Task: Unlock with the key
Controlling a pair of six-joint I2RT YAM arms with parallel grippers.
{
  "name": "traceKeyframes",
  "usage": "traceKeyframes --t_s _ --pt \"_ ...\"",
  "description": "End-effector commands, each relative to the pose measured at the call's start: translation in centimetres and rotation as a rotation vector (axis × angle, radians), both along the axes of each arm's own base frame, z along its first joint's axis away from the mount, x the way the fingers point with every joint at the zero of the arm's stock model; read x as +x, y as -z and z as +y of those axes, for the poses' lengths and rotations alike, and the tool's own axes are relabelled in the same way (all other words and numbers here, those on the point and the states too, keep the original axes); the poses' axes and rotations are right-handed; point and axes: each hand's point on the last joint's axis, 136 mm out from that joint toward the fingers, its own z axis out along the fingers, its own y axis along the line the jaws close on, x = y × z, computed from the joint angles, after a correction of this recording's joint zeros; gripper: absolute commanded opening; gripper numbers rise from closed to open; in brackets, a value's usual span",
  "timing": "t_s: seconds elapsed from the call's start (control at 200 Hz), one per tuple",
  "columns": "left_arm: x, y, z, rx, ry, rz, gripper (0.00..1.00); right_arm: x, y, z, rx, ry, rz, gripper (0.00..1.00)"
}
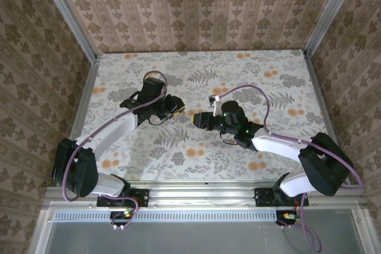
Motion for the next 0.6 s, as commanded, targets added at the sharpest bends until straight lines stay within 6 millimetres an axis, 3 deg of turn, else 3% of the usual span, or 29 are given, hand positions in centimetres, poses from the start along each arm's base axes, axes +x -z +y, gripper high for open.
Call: traceKeyframes --t_s 0.0,0.155,0.595 --pt "-0.1 -1.2 -0.8 -0.022 0.008 0.007 0.19 0.0 -1.6 1.0 0.086 -0.025 -0.061 0.46" --pt "-0.2 -1.4 -1.2 -0.030 0.014 0.014 0.20 0.6 -2.3 1.3 0.149 -0.002 -0.113 0.48" --pt "-0.3 -1.5 -1.9 -0.048 0.031 0.024 0.22 1.9 -1.0 2.9 0.132 0.002 -0.103 0.48"
